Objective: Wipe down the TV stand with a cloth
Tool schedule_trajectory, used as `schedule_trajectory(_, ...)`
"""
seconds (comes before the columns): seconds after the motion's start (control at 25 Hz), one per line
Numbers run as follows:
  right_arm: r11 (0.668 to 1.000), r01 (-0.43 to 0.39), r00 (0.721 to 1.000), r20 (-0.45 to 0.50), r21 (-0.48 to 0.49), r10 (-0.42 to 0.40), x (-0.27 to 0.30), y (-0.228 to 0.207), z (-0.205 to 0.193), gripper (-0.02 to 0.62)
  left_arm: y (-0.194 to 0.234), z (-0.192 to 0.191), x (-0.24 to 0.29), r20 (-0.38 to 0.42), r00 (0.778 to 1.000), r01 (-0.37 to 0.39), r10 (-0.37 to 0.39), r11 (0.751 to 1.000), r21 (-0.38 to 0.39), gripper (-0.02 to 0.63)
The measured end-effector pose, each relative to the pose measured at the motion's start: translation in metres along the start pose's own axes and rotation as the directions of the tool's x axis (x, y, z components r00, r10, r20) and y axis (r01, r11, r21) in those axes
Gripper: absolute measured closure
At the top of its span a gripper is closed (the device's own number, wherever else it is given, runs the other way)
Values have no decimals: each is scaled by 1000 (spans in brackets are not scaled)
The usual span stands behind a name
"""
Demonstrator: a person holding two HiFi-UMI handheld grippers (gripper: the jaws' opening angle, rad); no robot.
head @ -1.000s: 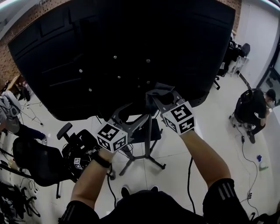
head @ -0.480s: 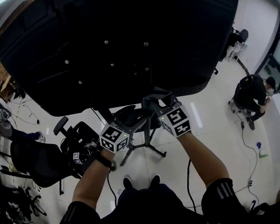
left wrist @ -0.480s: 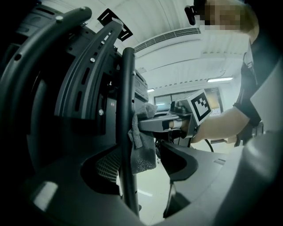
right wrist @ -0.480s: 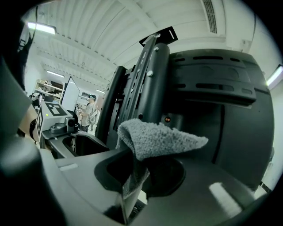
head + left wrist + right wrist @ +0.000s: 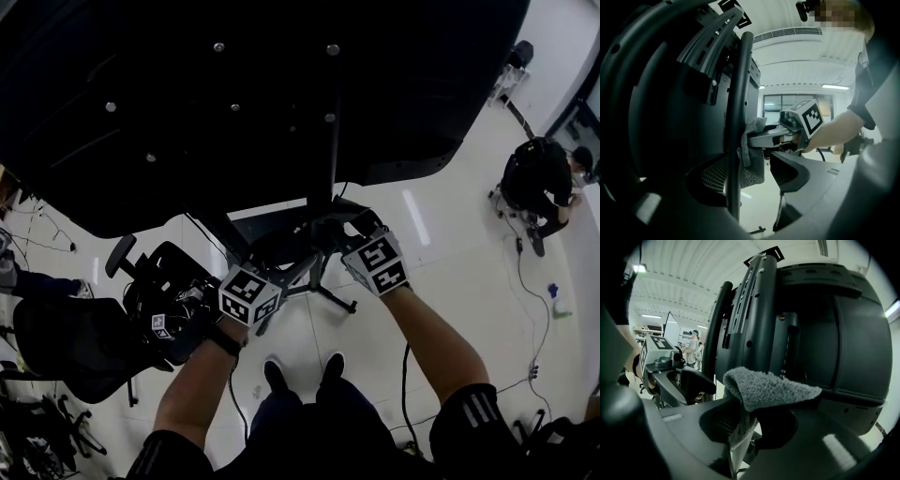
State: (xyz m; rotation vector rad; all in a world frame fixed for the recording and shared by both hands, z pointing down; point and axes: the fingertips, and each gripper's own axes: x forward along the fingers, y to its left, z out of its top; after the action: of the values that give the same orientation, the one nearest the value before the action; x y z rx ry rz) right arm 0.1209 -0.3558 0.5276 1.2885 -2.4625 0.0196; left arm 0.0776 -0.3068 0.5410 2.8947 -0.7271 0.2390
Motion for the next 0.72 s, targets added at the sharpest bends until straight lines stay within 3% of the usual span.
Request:
schedule_trajectory(0.16,999,-12,996,-85,39,15,21,10,-51,471,7,-35,5,-46,999,9,-10,999,-31,307)
schedule_trajectory(0.72,992,27,988,-157,120,-8,61,26,-160,451,22,-149,25,-152,987,39,-57,993,-114,305)
